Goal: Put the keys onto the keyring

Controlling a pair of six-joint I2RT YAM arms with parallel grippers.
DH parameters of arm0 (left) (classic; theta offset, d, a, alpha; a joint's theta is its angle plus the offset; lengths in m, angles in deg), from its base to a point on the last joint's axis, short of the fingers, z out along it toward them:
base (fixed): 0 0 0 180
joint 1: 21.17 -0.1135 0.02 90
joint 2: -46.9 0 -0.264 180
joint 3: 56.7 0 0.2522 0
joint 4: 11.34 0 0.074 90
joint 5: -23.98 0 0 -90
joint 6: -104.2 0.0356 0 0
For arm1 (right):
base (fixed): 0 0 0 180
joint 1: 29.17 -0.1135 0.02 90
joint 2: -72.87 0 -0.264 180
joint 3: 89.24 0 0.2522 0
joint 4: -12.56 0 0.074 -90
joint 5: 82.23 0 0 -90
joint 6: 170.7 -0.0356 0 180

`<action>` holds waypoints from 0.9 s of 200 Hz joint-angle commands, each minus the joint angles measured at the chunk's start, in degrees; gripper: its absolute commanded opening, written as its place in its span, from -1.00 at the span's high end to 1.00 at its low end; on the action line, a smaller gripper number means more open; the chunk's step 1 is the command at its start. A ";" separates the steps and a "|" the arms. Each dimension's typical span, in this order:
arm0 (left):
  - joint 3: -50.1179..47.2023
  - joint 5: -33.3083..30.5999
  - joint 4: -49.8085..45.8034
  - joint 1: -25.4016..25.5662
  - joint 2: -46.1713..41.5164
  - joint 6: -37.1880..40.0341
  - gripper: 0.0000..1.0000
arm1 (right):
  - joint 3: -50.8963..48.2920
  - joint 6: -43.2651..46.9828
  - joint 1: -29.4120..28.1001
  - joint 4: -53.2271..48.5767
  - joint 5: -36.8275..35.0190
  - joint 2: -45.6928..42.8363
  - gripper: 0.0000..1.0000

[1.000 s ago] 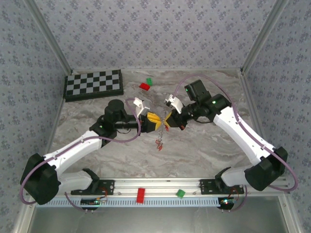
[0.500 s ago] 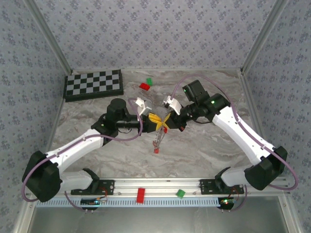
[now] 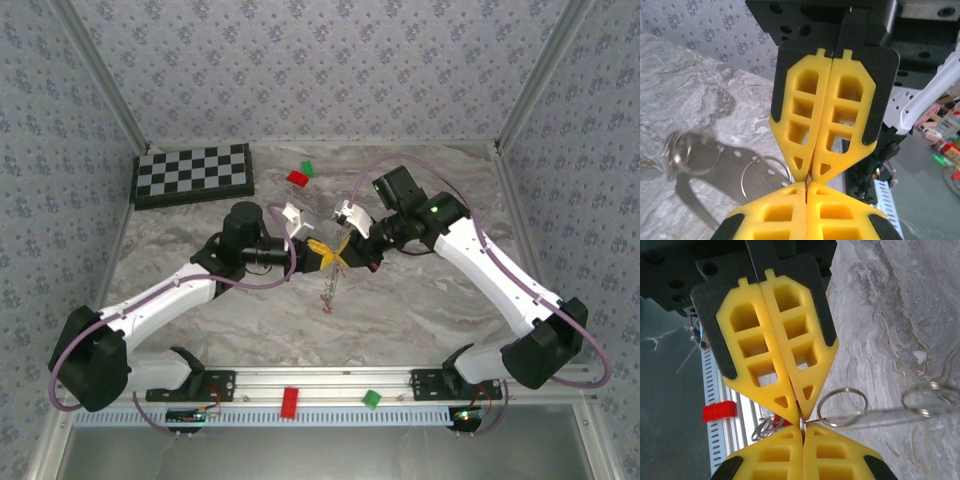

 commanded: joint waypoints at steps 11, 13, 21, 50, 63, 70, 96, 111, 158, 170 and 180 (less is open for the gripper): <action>1.86 0.86 1.50 0.19 0.09 0.60 1.00 | 1.21 0.78 -0.69 0.81 2.61 -0.72 1.00; 1.81 0.64 1.53 0.19 0.08 0.60 1.00 | 1.10 0.78 -0.68 0.84 2.66 -0.88 1.00; 1.53 -0.04 1.84 0.17 -0.24 0.51 1.00 | 0.46 0.78 -0.41 1.18 2.62 -1.54 1.00; 0.79 -1.27 2.82 0.26 -1.49 0.81 1.00 | -3.35 -2.43 1.09 6.25 3.63 -5.41 1.00; 1.65 -1.04 0.73 0.29 -1.46 1.71 1.00 | -4.20 -2.73 1.50 7.08 3.64 -6.39 1.00; 1.96 -0.74 0.04 0.42 -1.23 2.14 1.00 | -4.06 -2.55 1.51 6.55 4.02 -6.45 1.00; 2.49 0.57 0.02 0.61 -0.46 1.96 0.71 | -3.15 -1.90 1.42 5.47 4.29 -5.40 1.00; 2.89 0.98 -0.45 0.83 -0.19 2.00 0.56 | -2.82 -1.59 1.30 5.39 4.49 -4.89 1.00; 3.00 0.89 -0.78 1.14 0.04 2.37 0.52 | -2.50 -1.42 0.74 5.21 4.75 -4.48 1.00; 3.06 0.91 -0.75 1.12 0.16 2.45 0.52 | -2.45 -1.36 0.60 5.04 4.89 -4.41 1.00; 3.05 0.94 -0.51 1.14 0.26 2.15 0.59 | -2.37 -1.38 0.47 5.02 4.96 -4.37 1.00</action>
